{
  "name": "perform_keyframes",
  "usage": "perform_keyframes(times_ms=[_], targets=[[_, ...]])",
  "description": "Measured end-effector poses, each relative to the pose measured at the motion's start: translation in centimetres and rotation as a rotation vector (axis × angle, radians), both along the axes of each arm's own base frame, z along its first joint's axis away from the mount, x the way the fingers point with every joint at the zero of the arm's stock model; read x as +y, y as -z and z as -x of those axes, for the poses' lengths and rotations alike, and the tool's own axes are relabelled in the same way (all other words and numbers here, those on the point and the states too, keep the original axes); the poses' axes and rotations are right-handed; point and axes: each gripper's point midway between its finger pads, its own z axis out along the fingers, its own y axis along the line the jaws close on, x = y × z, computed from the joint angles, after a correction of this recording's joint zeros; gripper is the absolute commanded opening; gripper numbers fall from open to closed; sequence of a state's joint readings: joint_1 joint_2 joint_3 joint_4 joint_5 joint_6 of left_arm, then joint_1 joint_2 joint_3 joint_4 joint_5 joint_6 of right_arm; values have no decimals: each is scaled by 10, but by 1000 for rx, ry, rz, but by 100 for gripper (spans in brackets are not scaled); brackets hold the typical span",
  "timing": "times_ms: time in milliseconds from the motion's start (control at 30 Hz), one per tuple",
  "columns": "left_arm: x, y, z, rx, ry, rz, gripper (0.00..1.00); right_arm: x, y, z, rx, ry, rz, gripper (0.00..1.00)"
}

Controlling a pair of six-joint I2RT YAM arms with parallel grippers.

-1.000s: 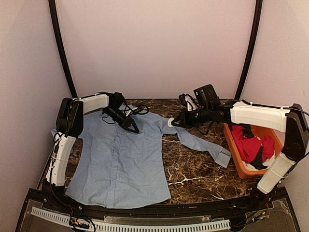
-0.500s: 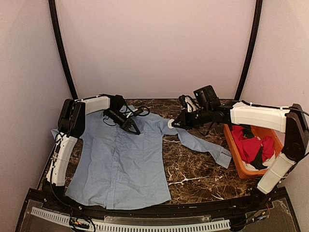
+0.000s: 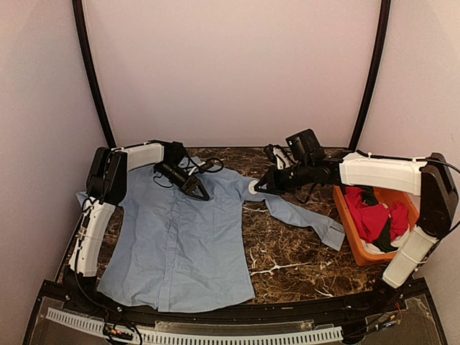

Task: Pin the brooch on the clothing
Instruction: Pick up the flattened clothing from the center of the board.

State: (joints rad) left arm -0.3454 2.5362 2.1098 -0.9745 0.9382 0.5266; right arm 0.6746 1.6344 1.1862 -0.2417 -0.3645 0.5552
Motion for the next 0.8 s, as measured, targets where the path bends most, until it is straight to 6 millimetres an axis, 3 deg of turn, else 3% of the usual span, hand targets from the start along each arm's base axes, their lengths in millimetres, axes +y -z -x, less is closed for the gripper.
perform_keyframes(times_ms=[300, 367, 400, 467, 800], targets=[[1, 7, 1, 15, -9, -10, 18, 4, -3, -4, -6, -7, -5, 0], [1, 9, 1, 20, -10, -10, 13, 5, -5, -5, -10, -7, -8, 0], [0, 9, 2, 20, -8, -8, 5, 5, -5, -5, -12, -8, -9, 0], [0, 10, 2, 28, -10, -7, 1, 5, -5, -5, -11, -8, -8, 0], [-2, 13, 5, 67, -37, 2, 1, 10, 14, -14, -4, -15, 28, 0]])
